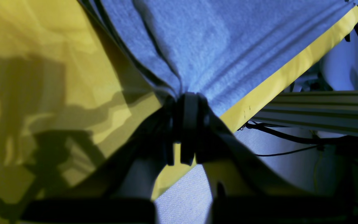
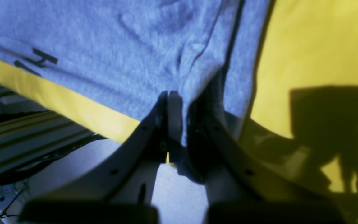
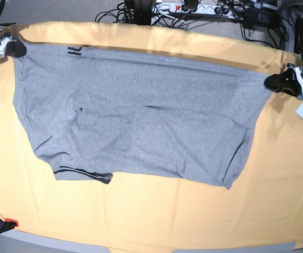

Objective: Layout the t-shirt on the table in an organized manner, then fold the t-shirt properly
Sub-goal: 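Pull the shirt edge with both grippers to flatten it on the table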

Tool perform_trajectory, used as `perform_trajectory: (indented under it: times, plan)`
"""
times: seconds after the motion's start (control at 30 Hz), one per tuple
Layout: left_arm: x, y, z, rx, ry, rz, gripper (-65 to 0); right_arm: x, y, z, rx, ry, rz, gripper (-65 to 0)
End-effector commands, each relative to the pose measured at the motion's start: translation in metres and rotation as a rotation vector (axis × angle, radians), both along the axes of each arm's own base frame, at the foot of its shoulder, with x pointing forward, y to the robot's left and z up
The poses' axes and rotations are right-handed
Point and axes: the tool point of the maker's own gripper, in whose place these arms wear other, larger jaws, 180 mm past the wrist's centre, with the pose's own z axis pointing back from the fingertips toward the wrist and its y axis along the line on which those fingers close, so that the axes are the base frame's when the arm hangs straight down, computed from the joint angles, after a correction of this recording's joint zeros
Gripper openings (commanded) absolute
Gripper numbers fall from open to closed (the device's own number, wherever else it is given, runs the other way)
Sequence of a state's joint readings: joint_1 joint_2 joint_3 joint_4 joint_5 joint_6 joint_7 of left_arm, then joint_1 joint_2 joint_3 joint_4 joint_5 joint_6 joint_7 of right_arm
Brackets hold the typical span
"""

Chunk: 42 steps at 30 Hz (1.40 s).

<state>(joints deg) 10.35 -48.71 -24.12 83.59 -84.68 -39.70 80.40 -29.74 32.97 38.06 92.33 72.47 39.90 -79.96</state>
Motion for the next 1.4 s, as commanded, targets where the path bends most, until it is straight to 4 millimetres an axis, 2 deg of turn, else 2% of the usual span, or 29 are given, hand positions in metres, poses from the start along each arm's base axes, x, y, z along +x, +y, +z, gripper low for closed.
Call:
perform_trajectory:
  times: [0.0,0.2,0.33,0.47,0.93,1.3,1.33,1.37]
  plan:
    - [0.007,0.007,0.013,0.028,-0.036,-0.009,-65.0,-0.001,-0.008,0.007,-0.041,-0.001,0.02,-65.0]
    - [0.007,0.004,0.011,0.018,-0.035,-0.007,-65.0,-0.02,0.002,0.011,-0.08,0.03,0.087,-65.0]
    - [0.004,-0.005,0.004,-0.022,-0.029,0.004,-65.0,-0.025,-0.012,0.006,-0.17,0.065,0.097,-65.0]
    - [-0.008,-0.009,-0.006,-0.035,0.008,0.006,-65.0,-0.024,-0.02,0.004,-0.22,0.062,0.091,-65.0]
    - [-0.029,-0.009,-0.022,-0.044,0.101,0.038,-65.0,-0.029,-0.021,0.003,-0.227,0.091,0.099,-65.0]
    - [-0.032,-0.009,-0.023,-0.043,0.107,0.037,-65.0,-0.028,-0.021,0.003,-0.223,0.089,0.099,-65.0]
    - [-0.032,-0.009,-0.023,-0.043,0.107,0.037,-61.7,-0.028,-0.021,0.003,-0.222,0.088,0.099,-60.1]
    - [-0.032,-0.009,-0.023,-0.044,0.107,0.037,-54.3,-0.028,-0.021,0.003,-0.223,0.089,0.099,-52.4]
